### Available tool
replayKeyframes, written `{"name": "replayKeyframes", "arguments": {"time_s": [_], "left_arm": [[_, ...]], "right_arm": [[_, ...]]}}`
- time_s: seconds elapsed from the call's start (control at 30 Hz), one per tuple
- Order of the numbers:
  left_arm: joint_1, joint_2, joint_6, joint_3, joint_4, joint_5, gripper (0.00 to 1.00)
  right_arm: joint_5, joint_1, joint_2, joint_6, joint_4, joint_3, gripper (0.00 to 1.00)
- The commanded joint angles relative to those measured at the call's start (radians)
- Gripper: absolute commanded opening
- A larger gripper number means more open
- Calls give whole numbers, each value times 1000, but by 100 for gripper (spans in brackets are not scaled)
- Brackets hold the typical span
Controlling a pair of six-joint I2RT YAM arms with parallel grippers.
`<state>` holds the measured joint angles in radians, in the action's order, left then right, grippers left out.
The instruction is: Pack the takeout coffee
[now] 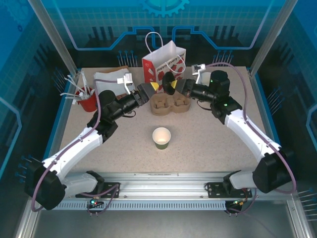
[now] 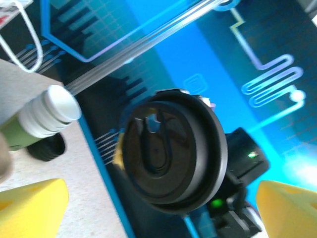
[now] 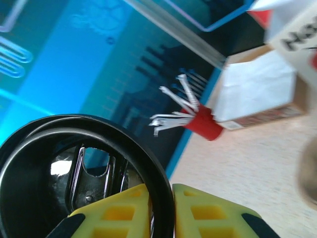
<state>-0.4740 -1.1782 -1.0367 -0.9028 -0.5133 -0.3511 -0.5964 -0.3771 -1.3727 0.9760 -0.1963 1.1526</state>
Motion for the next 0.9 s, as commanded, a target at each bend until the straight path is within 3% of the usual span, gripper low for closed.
{"name": "replayKeyframes", "arguments": {"time_s": [0.0,0.33,0.77,0.87], "left_arm": [[3,-24,-119,-44,-135,-38,99],[8,-82,-223,-80,-250,-52,99],[12,-86,-315,-44,-364,-15,99],[14,-87,-316,-49,-352,-21,94]], "right_arm": [[-79,-37,-36,176,-268,0,18],[-110,-78,-91,298,-448,2,18],[-107,-90,-123,355,-529,-2,17],[-114,-92,-126,355,-530,1,17]]}}
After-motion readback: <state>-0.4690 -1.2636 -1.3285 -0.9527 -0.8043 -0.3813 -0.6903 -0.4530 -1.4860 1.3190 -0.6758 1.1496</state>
